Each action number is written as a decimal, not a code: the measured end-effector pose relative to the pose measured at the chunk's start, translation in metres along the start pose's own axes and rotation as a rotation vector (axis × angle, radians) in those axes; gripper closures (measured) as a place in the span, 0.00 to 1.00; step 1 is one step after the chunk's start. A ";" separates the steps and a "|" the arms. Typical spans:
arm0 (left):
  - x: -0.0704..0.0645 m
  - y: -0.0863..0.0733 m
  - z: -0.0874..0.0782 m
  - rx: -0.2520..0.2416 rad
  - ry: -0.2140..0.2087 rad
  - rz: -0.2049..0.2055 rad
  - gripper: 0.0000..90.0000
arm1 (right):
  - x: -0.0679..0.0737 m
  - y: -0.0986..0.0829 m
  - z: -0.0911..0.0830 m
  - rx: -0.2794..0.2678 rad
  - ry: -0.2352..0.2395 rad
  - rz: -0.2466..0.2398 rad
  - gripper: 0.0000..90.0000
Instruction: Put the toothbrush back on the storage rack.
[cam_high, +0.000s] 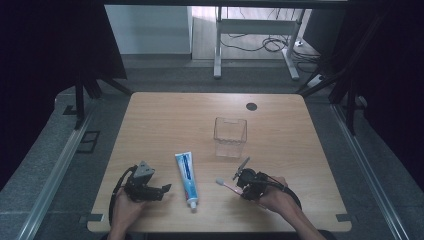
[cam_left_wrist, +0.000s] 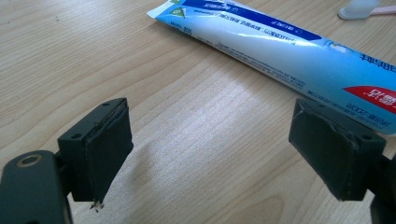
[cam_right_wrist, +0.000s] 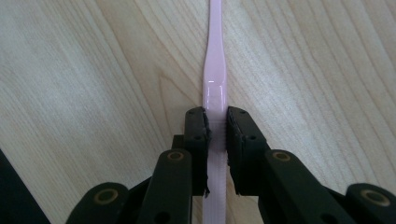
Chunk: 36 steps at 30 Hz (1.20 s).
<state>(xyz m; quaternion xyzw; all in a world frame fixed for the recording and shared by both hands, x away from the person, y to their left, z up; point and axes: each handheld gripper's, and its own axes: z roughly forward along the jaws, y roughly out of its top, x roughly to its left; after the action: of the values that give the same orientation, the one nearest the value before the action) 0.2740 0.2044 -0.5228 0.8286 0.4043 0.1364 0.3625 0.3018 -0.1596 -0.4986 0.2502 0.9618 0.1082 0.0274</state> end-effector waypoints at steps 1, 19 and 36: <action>0.000 0.000 0.000 0.000 0.000 0.000 0.15 | 0.000 0.000 -0.001 -0.009 0.003 0.003 0.88; -0.001 0.001 0.001 0.005 0.006 0.017 0.15 | -0.015 -0.002 -0.041 -0.118 0.026 0.061 0.88; -0.001 0.001 0.001 0.003 0.011 0.017 0.15 | -0.035 -0.003 -0.079 -0.233 0.028 0.102 0.88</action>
<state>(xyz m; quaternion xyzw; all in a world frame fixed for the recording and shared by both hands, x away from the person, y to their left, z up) 0.2745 0.2025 -0.5230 0.8317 0.3994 0.1433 0.3581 0.3224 -0.1942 -0.4227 0.2923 0.9290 0.2240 0.0371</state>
